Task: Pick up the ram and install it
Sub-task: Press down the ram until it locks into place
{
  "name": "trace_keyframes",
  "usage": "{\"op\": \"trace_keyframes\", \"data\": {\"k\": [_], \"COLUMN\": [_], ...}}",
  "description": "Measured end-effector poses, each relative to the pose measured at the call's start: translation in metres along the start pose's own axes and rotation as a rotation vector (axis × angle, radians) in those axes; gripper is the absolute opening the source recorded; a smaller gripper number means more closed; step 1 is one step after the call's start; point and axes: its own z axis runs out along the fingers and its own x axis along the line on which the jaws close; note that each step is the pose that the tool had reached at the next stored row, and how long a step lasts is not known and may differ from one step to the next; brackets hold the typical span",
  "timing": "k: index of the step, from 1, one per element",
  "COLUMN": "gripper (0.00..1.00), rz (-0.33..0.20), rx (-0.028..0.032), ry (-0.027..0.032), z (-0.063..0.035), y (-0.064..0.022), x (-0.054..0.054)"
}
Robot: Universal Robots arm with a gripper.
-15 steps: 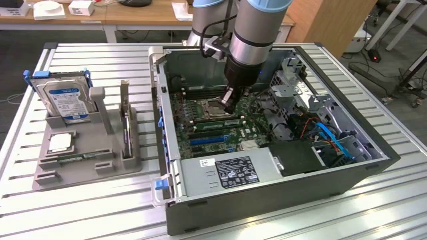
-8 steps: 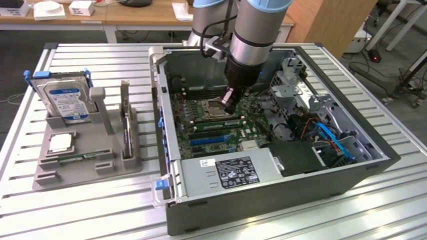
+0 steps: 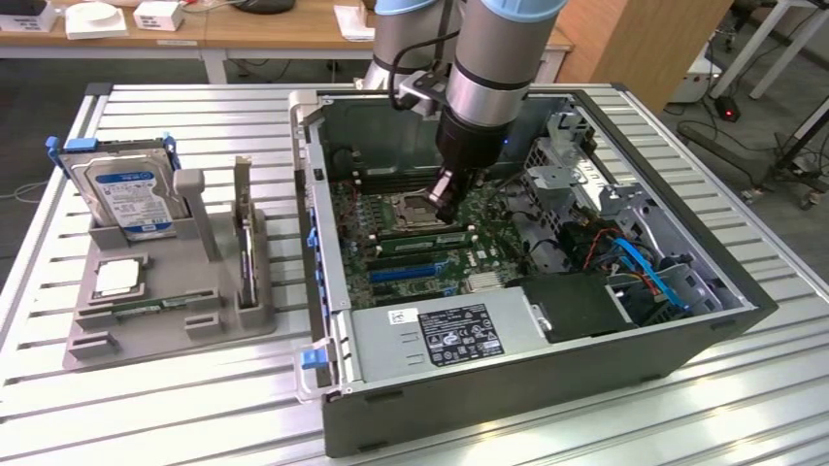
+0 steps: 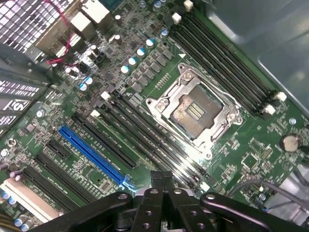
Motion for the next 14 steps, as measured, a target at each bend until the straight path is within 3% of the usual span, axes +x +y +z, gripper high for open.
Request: {"op": "trace_keyframes", "data": {"k": [14], "gripper": [0.09], "rz": [0.234], "rx": [0.0141], "ry": [-0.0087], "z": [0.0012], "y": [0.0], "x": [0.0]}}
